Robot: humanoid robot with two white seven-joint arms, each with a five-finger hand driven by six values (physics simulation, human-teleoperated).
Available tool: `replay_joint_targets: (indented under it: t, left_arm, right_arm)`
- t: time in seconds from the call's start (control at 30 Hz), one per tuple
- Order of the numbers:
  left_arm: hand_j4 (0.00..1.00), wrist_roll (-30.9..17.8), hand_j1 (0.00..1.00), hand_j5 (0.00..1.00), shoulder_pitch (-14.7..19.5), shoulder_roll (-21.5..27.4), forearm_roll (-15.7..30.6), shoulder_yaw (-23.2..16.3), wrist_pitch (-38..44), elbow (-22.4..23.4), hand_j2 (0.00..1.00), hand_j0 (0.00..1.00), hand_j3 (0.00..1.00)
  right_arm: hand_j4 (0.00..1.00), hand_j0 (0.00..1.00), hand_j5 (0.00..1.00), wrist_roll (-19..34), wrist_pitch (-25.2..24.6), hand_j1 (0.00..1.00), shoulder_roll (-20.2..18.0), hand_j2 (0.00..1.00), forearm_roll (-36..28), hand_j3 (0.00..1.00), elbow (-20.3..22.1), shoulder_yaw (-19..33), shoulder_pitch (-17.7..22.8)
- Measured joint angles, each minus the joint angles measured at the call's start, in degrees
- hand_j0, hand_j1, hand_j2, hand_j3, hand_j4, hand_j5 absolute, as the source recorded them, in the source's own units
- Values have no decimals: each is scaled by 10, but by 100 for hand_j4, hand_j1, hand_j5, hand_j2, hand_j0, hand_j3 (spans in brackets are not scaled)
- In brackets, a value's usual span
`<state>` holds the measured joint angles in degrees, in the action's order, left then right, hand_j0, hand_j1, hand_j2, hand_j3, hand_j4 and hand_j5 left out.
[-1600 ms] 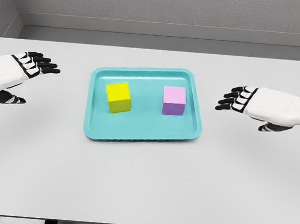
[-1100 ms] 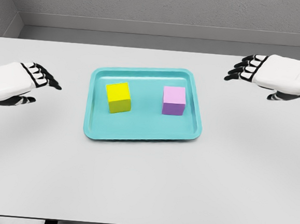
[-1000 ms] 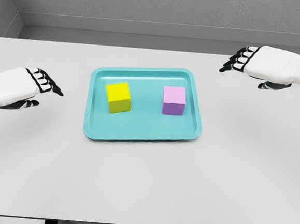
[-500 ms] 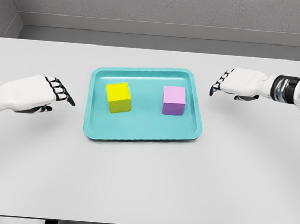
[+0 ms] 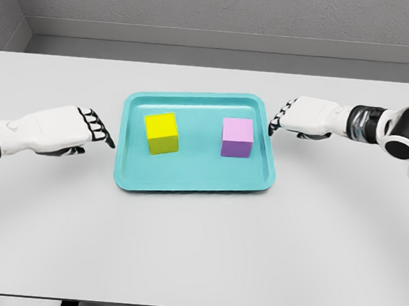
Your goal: Push two cubes
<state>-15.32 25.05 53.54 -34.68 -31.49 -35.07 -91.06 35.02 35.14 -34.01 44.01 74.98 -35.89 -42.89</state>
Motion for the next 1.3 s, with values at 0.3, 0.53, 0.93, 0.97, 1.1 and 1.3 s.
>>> replay_joint_targets:
  t: [0.3, 0.53, 0.93, 0.97, 1.1, 1.3]
  left_arm:
    - [63, -8, 63, 63, 11, -12, -5, -2, 0, 11, 63, 63, 63]
    - [63, -18, 63, 63, 15, -27, -5, -3, 0, 9, 63, 63, 63]
    - [64, -31, 64, 64, 20, -46, -6, -3, 0, 35, 64, 64, 64]
    - [64, -32, 64, 64, 25, -46, -6, -3, 0, 39, 64, 64, 64]
    - [64, -32, 64, 64, 37, -48, -6, -3, 0, 52, 64, 64, 64]
    - [64, -33, 64, 64, 48, -62, -7, -3, 0, 67, 64, 64, 64]
  right_arm:
    - [68, 68, 68, 0, 0, 68, 19, 68, 7, 68, -2, -9, -2]
    - [68, 68, 68, 0, 0, 68, 38, 68, 19, 68, -14, -16, -3]
    - [68, 68, 68, 0, 0, 68, 55, 68, 24, 68, -19, -17, -7]
    - [68, 68, 68, 0, 0, 68, 55, 68, 25, 68, -19, -17, -6]
    - [68, 68, 68, 0, 0, 68, 56, 68, 25, 68, -19, -17, -7]
    - [68, 68, 68, 0, 0, 68, 56, 68, 25, 68, -20, -17, -8]
